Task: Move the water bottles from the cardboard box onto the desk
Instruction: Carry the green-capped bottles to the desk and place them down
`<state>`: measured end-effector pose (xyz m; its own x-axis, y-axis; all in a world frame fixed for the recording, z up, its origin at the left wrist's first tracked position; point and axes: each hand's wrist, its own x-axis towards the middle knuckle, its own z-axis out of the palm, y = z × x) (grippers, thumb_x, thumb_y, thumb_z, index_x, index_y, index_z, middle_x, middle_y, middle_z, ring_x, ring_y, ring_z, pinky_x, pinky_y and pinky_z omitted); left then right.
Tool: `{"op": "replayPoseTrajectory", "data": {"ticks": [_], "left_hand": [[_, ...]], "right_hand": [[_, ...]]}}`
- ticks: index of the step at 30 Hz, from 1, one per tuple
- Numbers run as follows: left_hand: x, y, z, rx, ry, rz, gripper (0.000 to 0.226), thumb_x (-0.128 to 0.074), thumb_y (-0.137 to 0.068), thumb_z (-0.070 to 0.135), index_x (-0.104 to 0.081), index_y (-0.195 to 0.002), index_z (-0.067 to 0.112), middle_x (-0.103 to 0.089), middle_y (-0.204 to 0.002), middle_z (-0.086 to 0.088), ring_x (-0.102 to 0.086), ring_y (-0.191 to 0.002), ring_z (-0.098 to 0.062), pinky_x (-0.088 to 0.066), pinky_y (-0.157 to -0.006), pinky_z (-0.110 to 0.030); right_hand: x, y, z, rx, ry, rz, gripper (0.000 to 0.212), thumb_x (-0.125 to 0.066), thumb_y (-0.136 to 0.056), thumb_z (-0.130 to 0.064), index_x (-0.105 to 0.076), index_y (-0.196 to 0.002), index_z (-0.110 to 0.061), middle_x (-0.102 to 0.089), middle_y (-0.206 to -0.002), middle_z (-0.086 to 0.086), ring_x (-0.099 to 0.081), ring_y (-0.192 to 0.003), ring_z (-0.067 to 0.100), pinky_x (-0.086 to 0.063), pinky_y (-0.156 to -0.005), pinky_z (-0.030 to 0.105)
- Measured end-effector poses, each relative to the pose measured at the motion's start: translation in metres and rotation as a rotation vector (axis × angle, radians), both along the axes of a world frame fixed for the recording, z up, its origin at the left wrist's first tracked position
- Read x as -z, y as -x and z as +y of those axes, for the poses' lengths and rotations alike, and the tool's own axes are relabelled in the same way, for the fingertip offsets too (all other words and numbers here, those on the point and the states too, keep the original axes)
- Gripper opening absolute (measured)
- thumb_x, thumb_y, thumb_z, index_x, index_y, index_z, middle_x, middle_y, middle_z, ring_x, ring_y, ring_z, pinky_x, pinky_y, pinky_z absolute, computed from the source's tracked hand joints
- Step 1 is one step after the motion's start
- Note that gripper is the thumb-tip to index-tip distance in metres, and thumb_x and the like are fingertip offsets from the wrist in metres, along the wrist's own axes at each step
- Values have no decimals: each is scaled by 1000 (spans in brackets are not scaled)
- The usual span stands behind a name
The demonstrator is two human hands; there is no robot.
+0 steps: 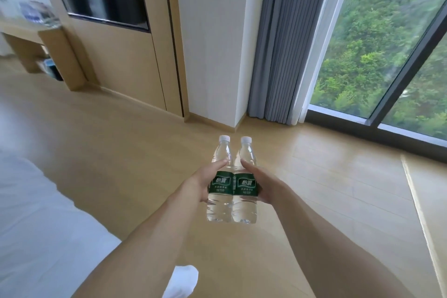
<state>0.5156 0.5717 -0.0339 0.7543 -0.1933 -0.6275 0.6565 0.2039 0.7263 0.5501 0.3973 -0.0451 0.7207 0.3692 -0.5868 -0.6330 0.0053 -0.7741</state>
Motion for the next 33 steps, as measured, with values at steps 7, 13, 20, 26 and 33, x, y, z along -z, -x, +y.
{"op": "replayPoseTrajectory", "data": {"ticks": [7, 13, 20, 26, 33], "left_hand": [[-10, -73, 24, -161, -61, -27, 62, -66, -91, 55, -61, -133, 10, -73, -113, -20, -74, -84, -32, -60, -62, -41], [-5, -121, 71, -240, -64, -19, 64, -66, -91, 55, -62, -133, 8, -71, -110, -19, -73, -84, -32, -61, -64, -39], [11, -205, 149, -278, 4, -57, 62, -63, -93, 55, -61, -134, 9, -70, -119, -22, -72, -91, -33, -61, -72, -43], [11, -286, 236, -319, 12, -58, 67, -60, -93, 59, -60, -135, 7, -67, -122, -23, -67, -103, -36, -50, -101, -53], [3, -343, 340, -457, -37, -97, 63, -65, -91, 56, -62, -132, 8, -68, -122, -24, -70, -99, -35, -54, -95, -52]], "right_hand": [[-2, -102, 30, -111, 61, 7, 64, -73, -87, -51, -61, -129, -5, -72, -119, 19, -69, -112, 35, -56, -97, 50], [-1, -164, 83, -208, 0, 37, 67, -72, -87, -51, -60, -132, -4, -70, -122, 21, -68, -113, 36, -60, -85, 46], [1, -257, 164, -278, 37, 2, 64, -72, -87, -49, -60, -131, -4, -72, -117, 20, -69, -111, 36, -55, -97, 52], [-13, -342, 258, -334, 102, -18, 58, -71, -89, -49, -61, -129, -7, -74, -113, 18, -72, -106, 34, -55, -97, 53], [-16, -413, 370, -443, 111, -50, 58, -70, -89, -52, -60, -127, -9, -76, -109, 17, -74, -101, 33, -55, -96, 54]]}}
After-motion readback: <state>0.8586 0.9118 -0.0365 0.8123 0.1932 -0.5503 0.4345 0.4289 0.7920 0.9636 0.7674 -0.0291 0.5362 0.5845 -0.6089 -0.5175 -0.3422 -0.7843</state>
